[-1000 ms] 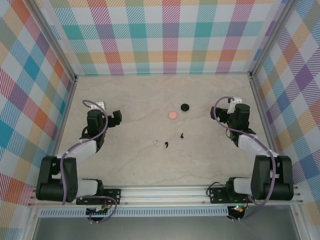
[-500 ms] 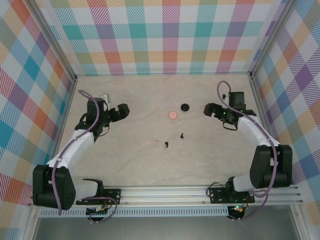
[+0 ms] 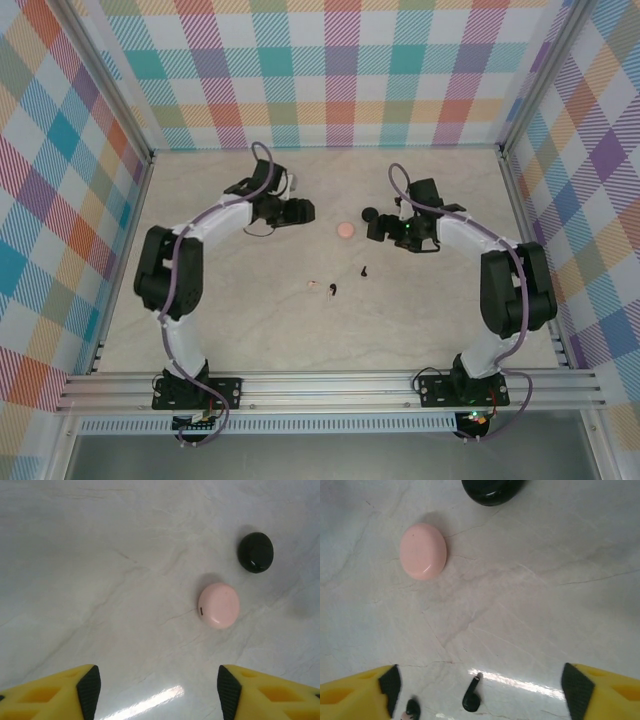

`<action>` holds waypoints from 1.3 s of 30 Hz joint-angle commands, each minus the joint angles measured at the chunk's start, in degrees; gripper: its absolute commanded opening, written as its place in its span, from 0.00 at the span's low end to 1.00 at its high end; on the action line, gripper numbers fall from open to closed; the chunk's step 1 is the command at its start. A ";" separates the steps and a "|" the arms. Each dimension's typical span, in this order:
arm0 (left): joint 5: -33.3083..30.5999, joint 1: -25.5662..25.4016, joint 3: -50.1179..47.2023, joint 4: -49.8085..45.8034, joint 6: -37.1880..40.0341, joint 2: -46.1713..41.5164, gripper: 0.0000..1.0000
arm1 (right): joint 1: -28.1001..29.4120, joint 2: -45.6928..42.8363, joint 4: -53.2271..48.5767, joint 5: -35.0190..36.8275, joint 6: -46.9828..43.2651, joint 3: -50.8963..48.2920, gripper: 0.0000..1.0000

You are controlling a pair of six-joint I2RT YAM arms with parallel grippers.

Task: Insert wireless bluetooth earbuds into charging case

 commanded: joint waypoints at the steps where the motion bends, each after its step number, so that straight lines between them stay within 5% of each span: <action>1: 5.04 -1.13 8.01 -4.28 0.24 6.38 0.60 | 0.86 3.05 -0.83 -2.91 2.82 2.92 0.72; 4: 7.58 -1.95 14.92 -5.68 0.14 12.06 0.57 | 1.31 6.56 -1.22 -5.72 3.84 5.23 0.53; 14: 14.38 -2.88 29.96 -6.89 -1.22 24.78 0.46 | 3.94 13.99 -2.50 -5.13 7.22 11.73 0.24; 30: 16.24 -3.72 39.22 -10.24 -3.23 34.02 0.21 | 5.80 20.98 -3.60 -4.45 9.00 17.23 0.14; 39: 14.28 -4.42 35.42 -14.86 0.27 31.32 0.18 | 5.91 23.74 -4.92 -3.81 8.99 19.93 0.13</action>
